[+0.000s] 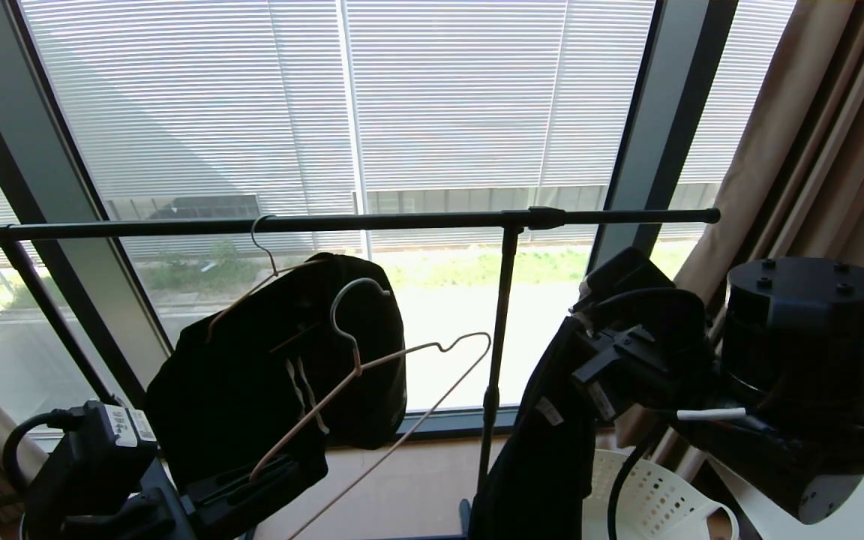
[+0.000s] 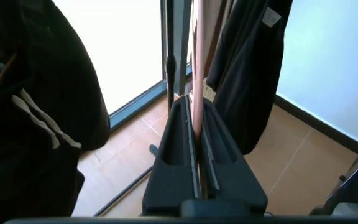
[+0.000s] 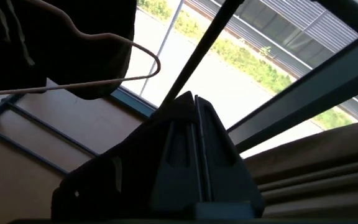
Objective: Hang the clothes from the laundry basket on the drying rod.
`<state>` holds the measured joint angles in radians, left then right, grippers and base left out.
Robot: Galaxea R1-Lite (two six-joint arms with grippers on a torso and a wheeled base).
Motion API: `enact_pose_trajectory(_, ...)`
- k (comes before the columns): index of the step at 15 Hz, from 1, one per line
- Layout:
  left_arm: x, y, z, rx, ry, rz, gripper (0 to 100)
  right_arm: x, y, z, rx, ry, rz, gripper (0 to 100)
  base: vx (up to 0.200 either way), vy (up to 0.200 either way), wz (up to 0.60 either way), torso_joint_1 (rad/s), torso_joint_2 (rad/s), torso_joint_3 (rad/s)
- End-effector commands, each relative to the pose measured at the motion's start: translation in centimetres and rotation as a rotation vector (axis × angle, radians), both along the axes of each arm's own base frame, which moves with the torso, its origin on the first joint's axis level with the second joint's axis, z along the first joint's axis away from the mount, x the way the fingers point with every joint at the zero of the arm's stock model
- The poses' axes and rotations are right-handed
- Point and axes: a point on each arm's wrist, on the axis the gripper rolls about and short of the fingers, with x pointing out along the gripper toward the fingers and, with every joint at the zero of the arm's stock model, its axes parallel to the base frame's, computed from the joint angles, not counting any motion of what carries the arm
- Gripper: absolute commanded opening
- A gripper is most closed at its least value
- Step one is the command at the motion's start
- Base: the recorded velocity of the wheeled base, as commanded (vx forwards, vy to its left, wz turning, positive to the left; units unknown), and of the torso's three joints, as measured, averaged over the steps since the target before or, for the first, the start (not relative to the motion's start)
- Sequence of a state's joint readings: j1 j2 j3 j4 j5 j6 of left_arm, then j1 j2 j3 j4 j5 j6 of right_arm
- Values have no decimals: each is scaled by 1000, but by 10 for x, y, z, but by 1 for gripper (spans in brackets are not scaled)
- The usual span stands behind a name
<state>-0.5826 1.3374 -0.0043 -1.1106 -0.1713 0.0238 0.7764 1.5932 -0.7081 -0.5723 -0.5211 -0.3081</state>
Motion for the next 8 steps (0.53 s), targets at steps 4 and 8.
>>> enact_pose_trajectory(4,-2,2,-1,-38,54,7,0,34,-6,-1,-69,-27,-174,0,0,0,0,0,0,0)
enact_pose_trajectory(8,-3,0,3,-69,24,-14,0,45,-8,2,-62,-37,-204,0,0,0,0,0,0,0)
